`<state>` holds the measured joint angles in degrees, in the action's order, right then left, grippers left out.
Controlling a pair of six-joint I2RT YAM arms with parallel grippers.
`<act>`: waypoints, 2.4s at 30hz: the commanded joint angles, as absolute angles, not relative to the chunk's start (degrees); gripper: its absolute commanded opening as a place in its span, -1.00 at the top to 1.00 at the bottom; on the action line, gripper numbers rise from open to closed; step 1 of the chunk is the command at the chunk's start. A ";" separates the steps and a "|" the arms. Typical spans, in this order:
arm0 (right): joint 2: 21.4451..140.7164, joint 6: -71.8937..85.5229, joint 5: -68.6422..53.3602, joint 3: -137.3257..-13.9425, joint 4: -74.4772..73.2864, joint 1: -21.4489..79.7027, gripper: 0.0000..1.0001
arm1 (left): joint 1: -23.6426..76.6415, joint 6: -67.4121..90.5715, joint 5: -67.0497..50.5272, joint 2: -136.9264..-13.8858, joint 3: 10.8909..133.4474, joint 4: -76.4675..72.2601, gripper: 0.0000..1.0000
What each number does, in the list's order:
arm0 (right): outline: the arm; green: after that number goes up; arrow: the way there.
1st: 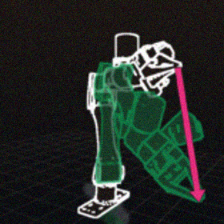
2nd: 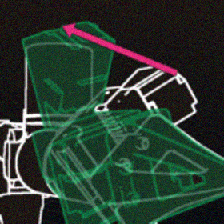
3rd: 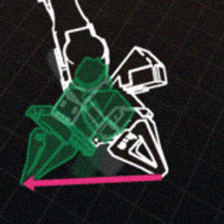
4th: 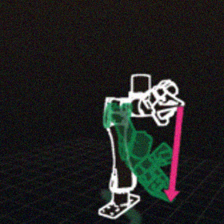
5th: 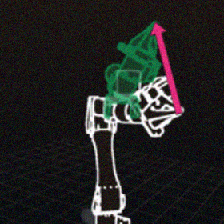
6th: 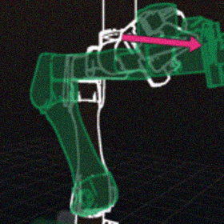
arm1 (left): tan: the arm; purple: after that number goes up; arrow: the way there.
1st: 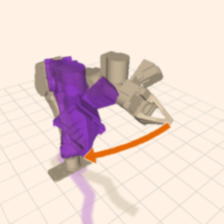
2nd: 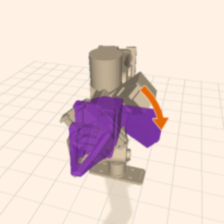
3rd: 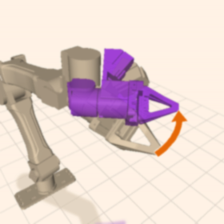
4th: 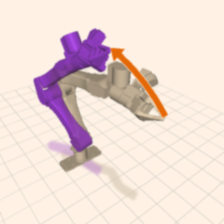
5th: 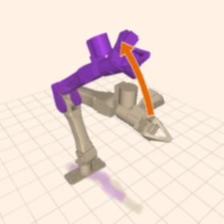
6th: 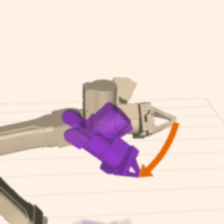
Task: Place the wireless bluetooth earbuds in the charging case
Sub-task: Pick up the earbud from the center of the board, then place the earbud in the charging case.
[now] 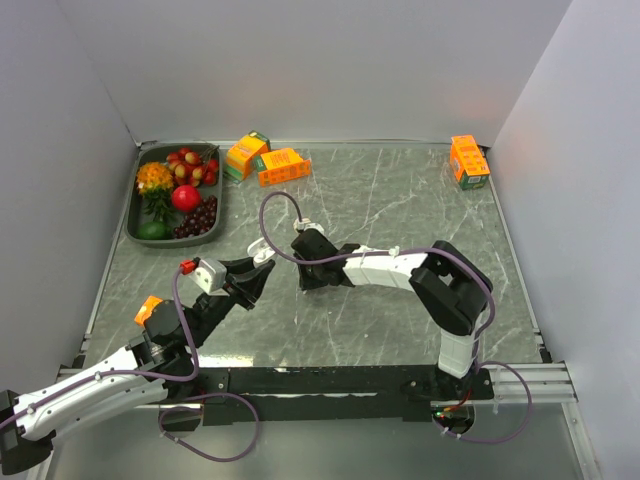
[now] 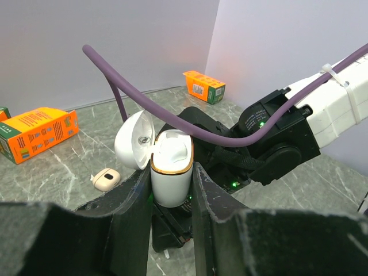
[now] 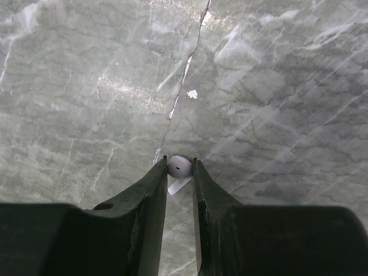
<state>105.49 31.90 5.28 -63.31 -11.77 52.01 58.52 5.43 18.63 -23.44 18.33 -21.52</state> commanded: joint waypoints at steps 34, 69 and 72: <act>76.84 19.52 19.25 -56.00 -3.96 43.50 1.00 | 58.71 6.15 15.73 -26.80 18.98 -26.98 0.98; 53.61 -37.61 44.12 -41.84 45.59 81.38 1.00 | 58.71 6.07 8.26 -50.10 25.75 -48.78 0.98; 53.53 -40.07 42.54 -40.27 49.54 81.39 1.00 | 58.80 6.41 7.48 -49.75 26.01 -48.43 0.98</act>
<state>54.46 -33.78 42.39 -41.71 37.47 80.77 58.52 5.63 9.85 -50.15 23.07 -44.42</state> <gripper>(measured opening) 0.272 0.324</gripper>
